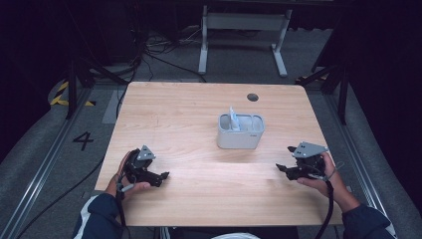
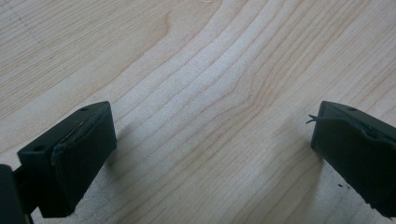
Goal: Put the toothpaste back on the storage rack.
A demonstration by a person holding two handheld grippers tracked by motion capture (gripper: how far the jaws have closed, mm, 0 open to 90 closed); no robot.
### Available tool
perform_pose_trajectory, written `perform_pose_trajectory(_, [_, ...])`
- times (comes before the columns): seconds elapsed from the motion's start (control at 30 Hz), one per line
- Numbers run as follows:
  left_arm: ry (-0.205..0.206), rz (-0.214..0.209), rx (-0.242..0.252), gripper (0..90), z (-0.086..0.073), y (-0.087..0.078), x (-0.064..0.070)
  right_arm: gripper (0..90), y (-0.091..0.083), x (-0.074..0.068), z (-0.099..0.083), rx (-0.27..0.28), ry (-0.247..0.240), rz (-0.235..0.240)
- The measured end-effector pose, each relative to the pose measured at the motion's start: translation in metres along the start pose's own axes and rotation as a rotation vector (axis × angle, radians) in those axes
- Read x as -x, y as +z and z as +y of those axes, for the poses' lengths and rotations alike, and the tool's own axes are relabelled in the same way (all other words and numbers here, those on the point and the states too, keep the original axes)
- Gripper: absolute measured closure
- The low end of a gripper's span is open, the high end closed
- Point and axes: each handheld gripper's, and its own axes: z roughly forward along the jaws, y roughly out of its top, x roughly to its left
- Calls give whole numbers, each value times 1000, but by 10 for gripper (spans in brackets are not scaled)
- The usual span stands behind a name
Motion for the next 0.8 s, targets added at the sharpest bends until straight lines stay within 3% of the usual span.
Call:
perform_pose_trajectory(0.2, [0,0,0,5,0,0,0,246,-5,10,-21,-7,83,3])
perform_pose_trajectory(0.6, [-3,-1,2,5,0,0,0,230,-13,18,-64,-43,160,23])
perform_pose_trajectory(0.8, [0,-1,1,5,0,0,0,224,-13,23,-85,-39,248,50])
